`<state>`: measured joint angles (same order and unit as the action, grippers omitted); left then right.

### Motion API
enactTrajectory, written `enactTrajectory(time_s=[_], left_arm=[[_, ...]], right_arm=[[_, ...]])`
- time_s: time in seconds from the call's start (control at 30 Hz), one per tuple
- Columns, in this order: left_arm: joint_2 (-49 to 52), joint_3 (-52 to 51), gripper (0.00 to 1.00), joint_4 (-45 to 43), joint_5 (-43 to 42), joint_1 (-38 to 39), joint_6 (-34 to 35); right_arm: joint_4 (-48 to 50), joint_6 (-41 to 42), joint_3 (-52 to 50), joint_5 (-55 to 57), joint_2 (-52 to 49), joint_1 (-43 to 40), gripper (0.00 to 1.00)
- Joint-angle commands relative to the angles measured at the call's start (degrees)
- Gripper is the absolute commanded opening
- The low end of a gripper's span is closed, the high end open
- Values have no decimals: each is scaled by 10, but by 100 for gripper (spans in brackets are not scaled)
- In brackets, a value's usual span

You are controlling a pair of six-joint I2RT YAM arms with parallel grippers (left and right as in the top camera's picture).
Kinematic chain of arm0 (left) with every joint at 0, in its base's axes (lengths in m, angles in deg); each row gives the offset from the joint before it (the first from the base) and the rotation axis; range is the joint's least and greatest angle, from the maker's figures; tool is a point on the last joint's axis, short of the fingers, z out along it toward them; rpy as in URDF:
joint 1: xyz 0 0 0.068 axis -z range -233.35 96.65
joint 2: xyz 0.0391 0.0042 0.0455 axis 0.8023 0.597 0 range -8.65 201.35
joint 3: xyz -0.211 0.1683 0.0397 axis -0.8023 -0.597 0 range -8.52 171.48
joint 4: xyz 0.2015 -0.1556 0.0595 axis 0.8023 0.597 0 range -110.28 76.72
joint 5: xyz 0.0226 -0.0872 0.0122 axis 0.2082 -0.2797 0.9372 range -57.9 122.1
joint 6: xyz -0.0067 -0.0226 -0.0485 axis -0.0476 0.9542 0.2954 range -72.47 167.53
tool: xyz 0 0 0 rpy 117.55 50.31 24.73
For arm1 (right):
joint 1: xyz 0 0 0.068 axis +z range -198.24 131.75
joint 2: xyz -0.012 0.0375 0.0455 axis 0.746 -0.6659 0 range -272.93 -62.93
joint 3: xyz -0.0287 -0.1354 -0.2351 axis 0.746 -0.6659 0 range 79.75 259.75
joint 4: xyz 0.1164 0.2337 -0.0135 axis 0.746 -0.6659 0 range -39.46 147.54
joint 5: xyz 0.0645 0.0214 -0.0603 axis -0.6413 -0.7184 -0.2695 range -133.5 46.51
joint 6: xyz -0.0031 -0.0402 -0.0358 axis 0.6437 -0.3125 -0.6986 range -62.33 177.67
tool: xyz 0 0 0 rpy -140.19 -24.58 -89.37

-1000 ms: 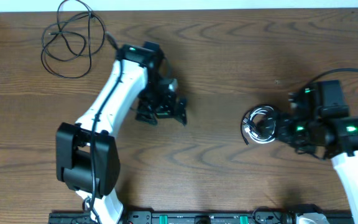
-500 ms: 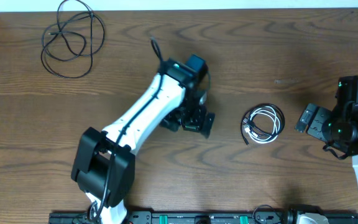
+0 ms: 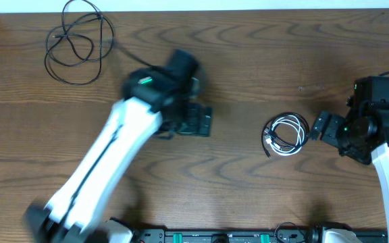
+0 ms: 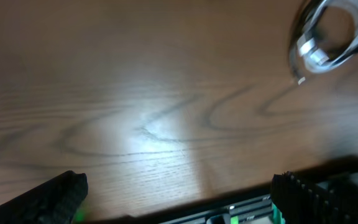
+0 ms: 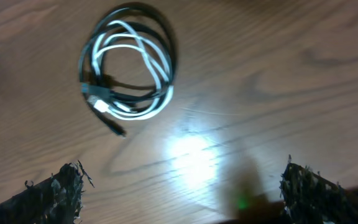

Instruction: Untangle cables

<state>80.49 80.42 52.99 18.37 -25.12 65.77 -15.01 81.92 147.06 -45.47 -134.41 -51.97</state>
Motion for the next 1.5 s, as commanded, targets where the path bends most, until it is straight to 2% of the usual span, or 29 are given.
enactTrajectory(time_s=[0.0, 0.27, 0.4, 0.6, 0.67, 0.7, 0.73, 0.8, 0.87, 0.97, 1.13, 1.23, 1.33, 1.47], left_arm=[[-113, 3, 100, 11, 54, -26, 5], [-225, -9, 99, 46, 99, -26, 5], [-237, -30, 99, 68, 144, -26, 6], [-231, -63, 99, 68, 144, -26, 12], [-226, -68, 99, 68, 144, -26, 12], [-225, -69, 100, 68, 144, -26, 12], [-222, -69, 100, 68, 144, -26, 12], [-219, -69, 99, 68, 144, -26, 12], [-218, -69, 100, 68, 144, -26, 12], [-218, -69, 99, 68, 144, -26, 12], [-218, -70, 99, 68, 144, -26, 12], [-218, -69, 100, 68, 144, -26, 12], [-218, -70, 100, 68, 144, -26, 12], [-218, -70, 100, 68, 144, -26, 12]], right_arm=[[12, -7, -5, -51, -18, -2, 99], [45, -5, -5, -78, -83, 16, 99], [59, -5, -5, -103, -127, 43, 84], [78, -5, -5, -103, -186, 84, 74], [83, 15, -5, -72, -203, 89, 60], [83, 37, -5, -50, -208, 89, 60], [81, 93, -5, 3, -217, 89, 60], [86, 128, -5, 32, -226, 88, 61], [100, 130, -5, 32, -234, 88, 65], [114, 130, -5, 42, -250, 88, 63], [130, 130, -6, 43, -286, 88, 44], [137, 130, -6, 31, -306, 88, 29], [152, 130, -6, 2, -325, 88, 29], [174, 130, -6, -29, -340, 89, 35]])
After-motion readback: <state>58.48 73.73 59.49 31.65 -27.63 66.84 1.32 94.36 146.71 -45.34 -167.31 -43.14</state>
